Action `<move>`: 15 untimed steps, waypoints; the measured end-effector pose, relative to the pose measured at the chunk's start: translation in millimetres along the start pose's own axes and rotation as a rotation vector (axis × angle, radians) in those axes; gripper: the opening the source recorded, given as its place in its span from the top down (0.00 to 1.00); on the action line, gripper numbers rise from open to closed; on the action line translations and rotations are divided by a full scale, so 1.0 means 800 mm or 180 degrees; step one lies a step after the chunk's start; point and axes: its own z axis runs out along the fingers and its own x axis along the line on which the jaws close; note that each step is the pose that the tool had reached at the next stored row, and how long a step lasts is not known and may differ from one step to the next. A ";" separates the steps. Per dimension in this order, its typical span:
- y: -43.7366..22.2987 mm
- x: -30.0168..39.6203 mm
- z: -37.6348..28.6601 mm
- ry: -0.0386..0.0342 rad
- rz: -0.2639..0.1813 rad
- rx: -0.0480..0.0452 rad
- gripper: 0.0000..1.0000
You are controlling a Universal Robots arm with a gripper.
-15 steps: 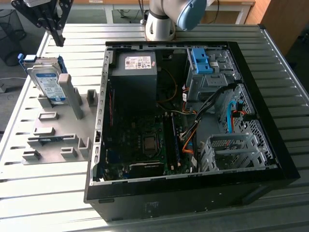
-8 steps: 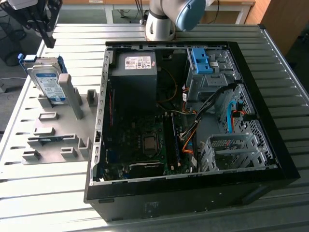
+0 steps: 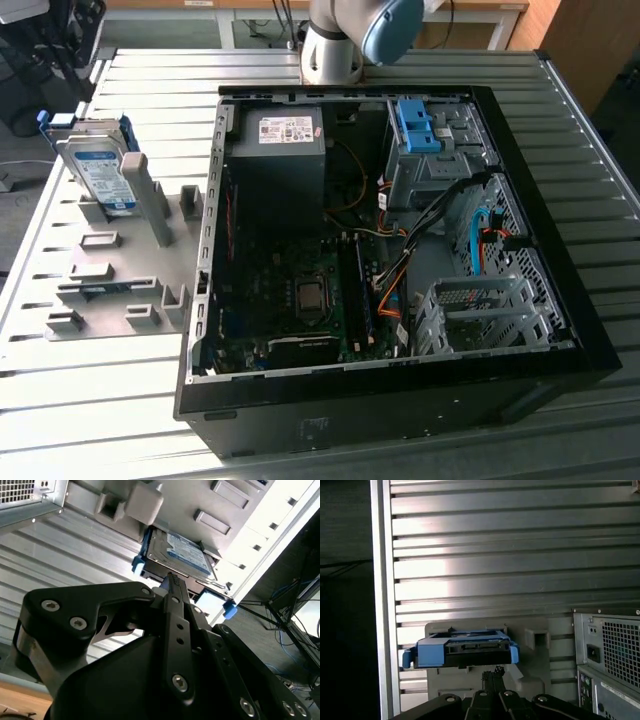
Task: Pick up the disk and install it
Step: 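Reach for the disk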
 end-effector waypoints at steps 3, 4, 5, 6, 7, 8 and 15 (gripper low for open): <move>0.0001 0.0120 0.0013 0.0006 0.0000 0.0001 0.89; 0.0003 0.0154 0.0018 0.0009 0.0000 0.0001 0.89; 0.0006 0.0189 0.0023 0.0012 0.0001 0.0001 0.89; 0.0009 0.0222 0.0029 0.0014 0.0001 0.0001 0.89; 0.0012 0.0256 0.0033 0.0017 0.0001 0.0002 0.89; 0.0016 0.0291 0.0039 0.0019 0.0002 0.0002 0.89; 0.0041 0.0537 0.0082 0.0032 0.0004 0.0003 0.89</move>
